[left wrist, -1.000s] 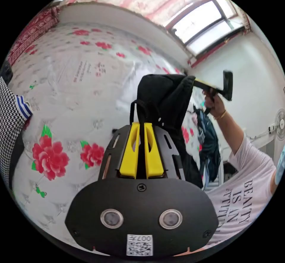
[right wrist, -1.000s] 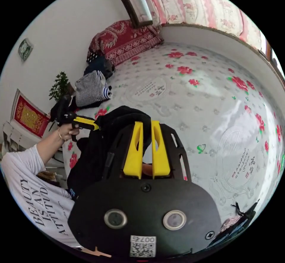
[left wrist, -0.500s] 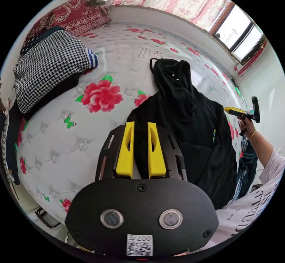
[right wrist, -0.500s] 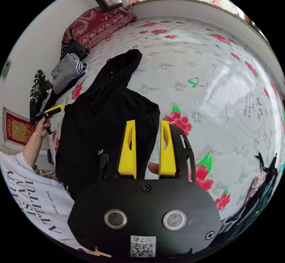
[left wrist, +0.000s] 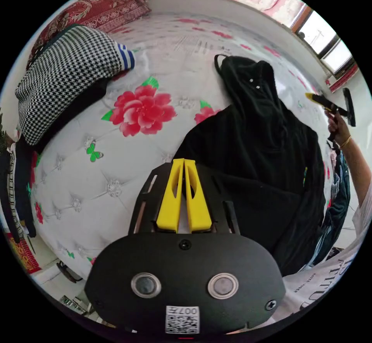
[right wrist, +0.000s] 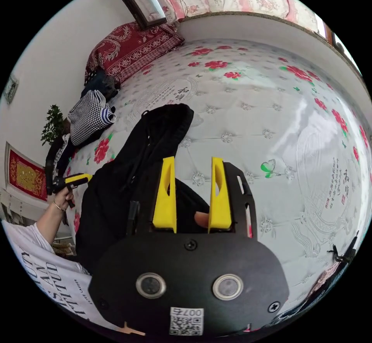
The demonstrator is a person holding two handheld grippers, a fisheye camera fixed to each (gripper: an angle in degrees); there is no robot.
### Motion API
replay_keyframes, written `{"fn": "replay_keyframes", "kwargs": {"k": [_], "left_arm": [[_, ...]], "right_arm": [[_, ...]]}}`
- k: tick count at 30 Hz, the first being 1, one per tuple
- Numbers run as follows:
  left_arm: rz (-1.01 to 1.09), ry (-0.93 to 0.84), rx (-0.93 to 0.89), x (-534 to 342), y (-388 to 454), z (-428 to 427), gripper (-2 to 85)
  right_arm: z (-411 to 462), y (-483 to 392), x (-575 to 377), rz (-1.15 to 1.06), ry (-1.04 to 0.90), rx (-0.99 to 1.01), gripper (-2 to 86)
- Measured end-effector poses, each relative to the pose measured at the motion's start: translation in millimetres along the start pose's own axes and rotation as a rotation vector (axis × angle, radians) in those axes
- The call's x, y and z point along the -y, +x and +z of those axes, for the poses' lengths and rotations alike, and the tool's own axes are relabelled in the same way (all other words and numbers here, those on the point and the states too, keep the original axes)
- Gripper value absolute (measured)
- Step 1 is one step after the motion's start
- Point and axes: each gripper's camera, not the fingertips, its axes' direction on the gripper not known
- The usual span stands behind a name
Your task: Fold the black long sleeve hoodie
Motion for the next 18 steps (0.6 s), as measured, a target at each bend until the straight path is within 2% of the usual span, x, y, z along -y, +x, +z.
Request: {"fn": "replay_keyframes", "kwargs": {"k": [1, 11, 15, 18], "left_arm": [[0.000, 0.058, 0.013, -7, -1, -2, -0.8], [-0.038, 0.184, 0.029, -33, 6, -13, -1.0], [-0.073, 0.208, 0.006, -39, 0, -17, -1.0], [-0.085, 0.217, -0.007, -42, -4, -19, -1.0]], "right_arm": [[13, 3, 15, 0.035, 0.000, 0.020, 11.3], [87, 2, 81, 0.173, 0.081, 0.050, 10.8], [111, -4, 79, 0.132, -0.014, 0.082, 5.6], [80, -27, 66, 0.029, 0.091, 0.091, 3.1]]}}
